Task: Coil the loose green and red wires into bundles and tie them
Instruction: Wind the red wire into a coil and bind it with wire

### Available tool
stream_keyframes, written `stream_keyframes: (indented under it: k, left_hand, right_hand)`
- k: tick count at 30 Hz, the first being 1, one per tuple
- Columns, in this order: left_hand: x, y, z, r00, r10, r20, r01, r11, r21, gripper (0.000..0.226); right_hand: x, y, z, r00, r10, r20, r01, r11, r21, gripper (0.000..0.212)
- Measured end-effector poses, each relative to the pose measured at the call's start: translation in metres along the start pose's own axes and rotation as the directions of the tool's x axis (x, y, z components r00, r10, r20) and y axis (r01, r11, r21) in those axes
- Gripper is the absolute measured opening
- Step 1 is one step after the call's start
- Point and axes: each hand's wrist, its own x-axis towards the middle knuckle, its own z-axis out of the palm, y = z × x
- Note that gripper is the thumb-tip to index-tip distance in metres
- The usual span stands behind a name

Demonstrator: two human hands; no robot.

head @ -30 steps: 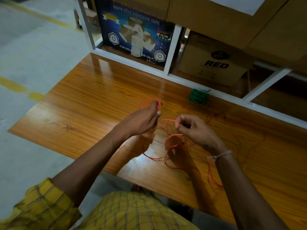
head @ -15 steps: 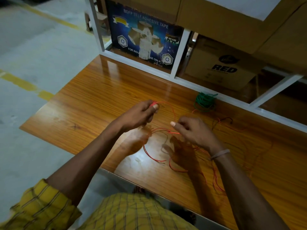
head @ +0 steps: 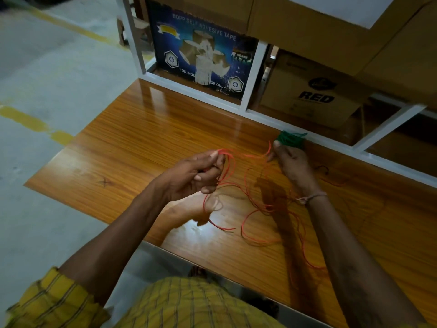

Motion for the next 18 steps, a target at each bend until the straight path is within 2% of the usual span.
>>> stream_keyframes:
  k: [3,7,10,13,15,17,18]
  left_hand:
    - [-0.003,0.014,0.008,0.994,0.087,0.064,-0.075,0.982,-0.172,0.033]
    - [0.001,0.022,0.016,0.988,0.155,0.025,-0.146,0.965,-0.216,0.034]
    - [0.009,0.023,0.018,0.978,0.204,-0.049,-0.21,0.96,-0.188,0.03]
    - [0.015,0.022,0.019,0.976,0.202,-0.083,-0.213,0.964,-0.159,0.031]
    - [0.022,0.019,0.021,0.967,0.176,-0.183,-0.192,0.979,-0.074,0.038]
    - [0.027,0.014,0.023,0.941,0.182,-0.287,-0.124,0.97,0.208,0.049]
    - [0.029,0.011,0.022,0.928,0.198,-0.314,-0.065,0.92,0.388,0.053]
  right_hand:
    - [-0.003,0.007,0.016,1.0,0.004,0.02,0.0,0.981,-0.194,0.054]
    - [-0.014,0.01,0.045,0.991,-0.088,0.105,0.128,0.866,-0.484,0.057]
    - [-0.027,0.011,0.064,0.965,-0.138,0.224,0.245,0.783,-0.572,0.057]
    - [-0.042,0.008,0.071,0.905,-0.175,0.388,0.389,0.713,-0.584,0.044]
    - [-0.054,0.0,0.07,0.848,-0.178,0.5,0.466,0.701,-0.54,0.044]
    - [-0.066,-0.012,0.066,0.801,-0.164,0.576,0.5,0.712,-0.493,0.044]
    - [-0.07,-0.019,0.063,0.78,-0.16,0.604,0.506,0.729,-0.46,0.041]
